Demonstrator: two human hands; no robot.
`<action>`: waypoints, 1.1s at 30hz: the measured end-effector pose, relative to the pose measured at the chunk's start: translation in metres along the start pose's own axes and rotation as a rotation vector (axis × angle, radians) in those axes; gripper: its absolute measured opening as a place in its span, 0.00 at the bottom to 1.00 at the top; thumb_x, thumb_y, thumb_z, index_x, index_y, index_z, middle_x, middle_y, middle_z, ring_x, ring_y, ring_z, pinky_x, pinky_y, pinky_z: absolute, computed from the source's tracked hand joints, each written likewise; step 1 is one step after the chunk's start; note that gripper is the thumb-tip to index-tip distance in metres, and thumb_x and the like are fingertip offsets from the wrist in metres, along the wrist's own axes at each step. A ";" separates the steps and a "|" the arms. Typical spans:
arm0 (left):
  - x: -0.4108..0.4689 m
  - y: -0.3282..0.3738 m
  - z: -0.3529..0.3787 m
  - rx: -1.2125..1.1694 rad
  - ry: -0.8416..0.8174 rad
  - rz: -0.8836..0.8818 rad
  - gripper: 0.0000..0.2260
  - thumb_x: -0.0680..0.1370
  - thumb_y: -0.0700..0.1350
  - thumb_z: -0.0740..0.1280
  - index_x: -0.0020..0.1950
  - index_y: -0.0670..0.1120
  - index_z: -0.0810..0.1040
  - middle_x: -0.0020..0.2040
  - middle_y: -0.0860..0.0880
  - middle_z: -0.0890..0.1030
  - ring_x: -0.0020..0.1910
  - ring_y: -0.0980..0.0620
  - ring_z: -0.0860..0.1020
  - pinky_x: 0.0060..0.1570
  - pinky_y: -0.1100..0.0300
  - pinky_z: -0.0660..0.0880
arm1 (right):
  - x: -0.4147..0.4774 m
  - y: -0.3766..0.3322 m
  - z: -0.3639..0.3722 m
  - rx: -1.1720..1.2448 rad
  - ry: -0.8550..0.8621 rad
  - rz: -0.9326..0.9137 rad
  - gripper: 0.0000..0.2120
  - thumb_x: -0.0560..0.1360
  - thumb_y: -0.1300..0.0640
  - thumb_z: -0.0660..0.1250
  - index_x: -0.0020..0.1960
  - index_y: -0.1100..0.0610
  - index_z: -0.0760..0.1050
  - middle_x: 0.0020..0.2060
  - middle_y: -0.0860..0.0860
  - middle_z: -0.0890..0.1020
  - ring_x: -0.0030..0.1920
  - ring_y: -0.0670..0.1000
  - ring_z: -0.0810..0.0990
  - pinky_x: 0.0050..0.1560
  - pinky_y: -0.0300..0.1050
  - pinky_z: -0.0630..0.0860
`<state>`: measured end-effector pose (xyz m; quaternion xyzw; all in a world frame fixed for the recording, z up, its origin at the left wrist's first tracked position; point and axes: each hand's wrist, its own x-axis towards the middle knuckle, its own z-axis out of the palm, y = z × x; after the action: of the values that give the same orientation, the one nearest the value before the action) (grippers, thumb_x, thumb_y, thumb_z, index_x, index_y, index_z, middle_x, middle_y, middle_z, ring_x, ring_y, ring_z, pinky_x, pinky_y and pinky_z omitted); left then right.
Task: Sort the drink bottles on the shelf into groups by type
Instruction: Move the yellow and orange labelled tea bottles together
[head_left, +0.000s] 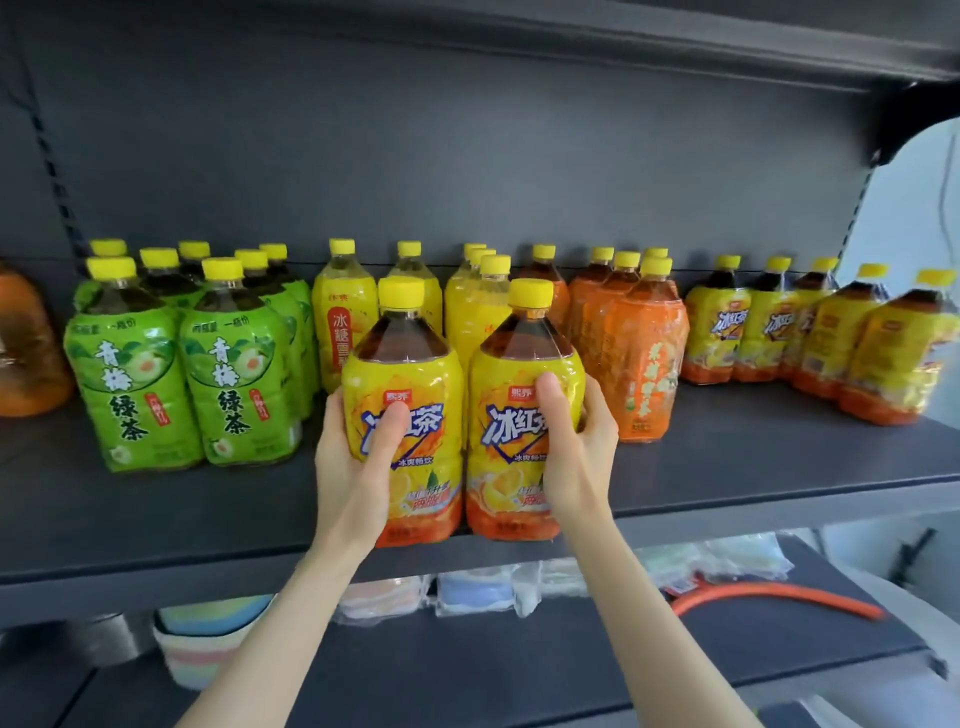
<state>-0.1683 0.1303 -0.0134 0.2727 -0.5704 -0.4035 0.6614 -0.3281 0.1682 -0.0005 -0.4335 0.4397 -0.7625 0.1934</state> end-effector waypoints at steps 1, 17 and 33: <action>-0.005 0.004 0.005 -0.015 -0.031 0.009 0.21 0.68 0.59 0.67 0.60 0.56 0.72 0.51 0.60 0.82 0.52 0.60 0.80 0.46 0.68 0.76 | -0.001 -0.005 -0.009 0.013 0.008 -0.002 0.25 0.66 0.37 0.68 0.55 0.53 0.78 0.48 0.52 0.85 0.49 0.51 0.84 0.48 0.48 0.81; -0.088 -0.007 0.276 -0.164 -0.260 -0.069 0.25 0.67 0.64 0.68 0.62 0.57 0.73 0.55 0.56 0.82 0.56 0.55 0.80 0.55 0.54 0.76 | 0.050 -0.070 -0.286 -0.163 0.212 -0.106 0.18 0.65 0.36 0.66 0.46 0.49 0.78 0.42 0.50 0.85 0.44 0.51 0.84 0.44 0.46 0.80; -0.049 -0.065 0.464 -0.055 -0.237 -0.177 0.30 0.65 0.70 0.65 0.60 0.55 0.74 0.52 0.55 0.83 0.52 0.56 0.81 0.55 0.49 0.78 | 0.187 -0.033 -0.440 -0.192 0.264 -0.087 0.17 0.70 0.42 0.64 0.46 0.56 0.77 0.35 0.47 0.84 0.37 0.45 0.84 0.35 0.38 0.78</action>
<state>-0.6358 0.1839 0.0001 0.2542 -0.6069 -0.5049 0.5586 -0.7934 0.2806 0.0140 -0.3648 0.5129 -0.7749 0.0585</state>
